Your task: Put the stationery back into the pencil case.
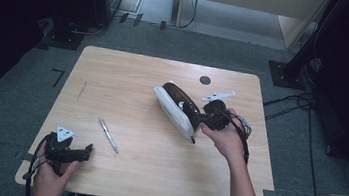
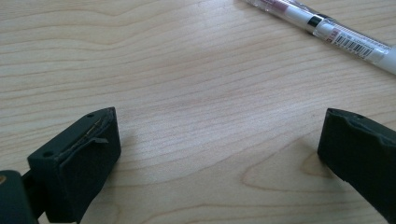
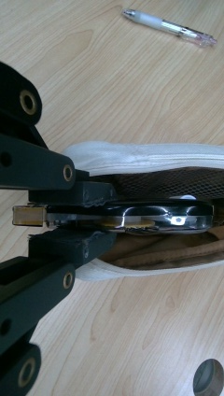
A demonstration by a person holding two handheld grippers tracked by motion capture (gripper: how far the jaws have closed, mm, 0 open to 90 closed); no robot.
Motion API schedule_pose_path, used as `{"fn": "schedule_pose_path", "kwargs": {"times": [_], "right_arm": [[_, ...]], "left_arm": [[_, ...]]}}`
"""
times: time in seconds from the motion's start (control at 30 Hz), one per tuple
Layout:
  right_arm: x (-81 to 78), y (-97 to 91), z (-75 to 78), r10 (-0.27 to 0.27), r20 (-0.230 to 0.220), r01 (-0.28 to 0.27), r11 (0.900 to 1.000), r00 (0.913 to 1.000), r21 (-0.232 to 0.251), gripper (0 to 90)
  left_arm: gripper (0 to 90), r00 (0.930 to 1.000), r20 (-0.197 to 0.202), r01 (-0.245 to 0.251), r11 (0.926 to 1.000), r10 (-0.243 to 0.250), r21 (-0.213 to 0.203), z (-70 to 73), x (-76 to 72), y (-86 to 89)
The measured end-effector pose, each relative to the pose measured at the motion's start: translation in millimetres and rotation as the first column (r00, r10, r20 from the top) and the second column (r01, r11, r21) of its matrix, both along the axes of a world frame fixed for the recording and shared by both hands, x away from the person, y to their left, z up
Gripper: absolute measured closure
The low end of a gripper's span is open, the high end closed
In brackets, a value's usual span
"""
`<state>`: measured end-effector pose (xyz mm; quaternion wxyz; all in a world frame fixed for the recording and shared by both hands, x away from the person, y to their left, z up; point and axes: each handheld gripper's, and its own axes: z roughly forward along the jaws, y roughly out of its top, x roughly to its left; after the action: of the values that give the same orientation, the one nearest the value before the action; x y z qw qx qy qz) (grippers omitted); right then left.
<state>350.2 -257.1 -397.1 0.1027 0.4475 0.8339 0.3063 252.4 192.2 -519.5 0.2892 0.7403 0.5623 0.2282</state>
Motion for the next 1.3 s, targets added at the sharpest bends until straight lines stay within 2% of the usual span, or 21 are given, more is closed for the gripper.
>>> {"fn": "schedule_pose_path", "kwargs": {"times": [0.1,0.37,0.47,0.97,1.17,1.3], "right_arm": [[6.1,4.2,2.7,-0.001,0.000,0.001,0.9996,1.0000,-0.029,78.7],[26.8,15.7,5.7,0.012,-0.035,-0.013,0.9993,0.9993,-0.035,78.7],[31.7,17.8,6.0,0.005,-0.033,-0.006,0.9996,0.9995,-0.029,78.6],[36.8,21.3,6.5,-0.013,-0.008,0.013,0.9999,0.9999,0.002,78.4],[37.6,22.7,8.0,-0.024,0.012,0.023,0.9993,0.9997,0.031,78.2],[38.6,25.4,5.3,-0.021,0.018,0.021,0.9996,0.9996,0.019,79.2]], "left_arm": [[0.0,1.0000,0.000,0.000,1.0000,0.000,0.000,0.0,0.0,0.0],[0.0,1.0000,0.000,0.000,1.0000,0.000,0.000,0.0,0.0,0.0],[0.0,1.0000,0.000,0.000,1.0000,0.000,0.000,0.0,0.0,0.0],[0.0,1.0000,-0.003,0.004,1.0000,-0.004,0.001,0.1,-0.1,-0.1],[0.0,1.0000,-0.003,0.004,1.0000,-0.004,0.001,0.1,-0.1,-0.2],[0.0,1.0000,-0.003,0.004,1.0000,-0.004,0.001,0.1,-0.1,-0.2]]}}
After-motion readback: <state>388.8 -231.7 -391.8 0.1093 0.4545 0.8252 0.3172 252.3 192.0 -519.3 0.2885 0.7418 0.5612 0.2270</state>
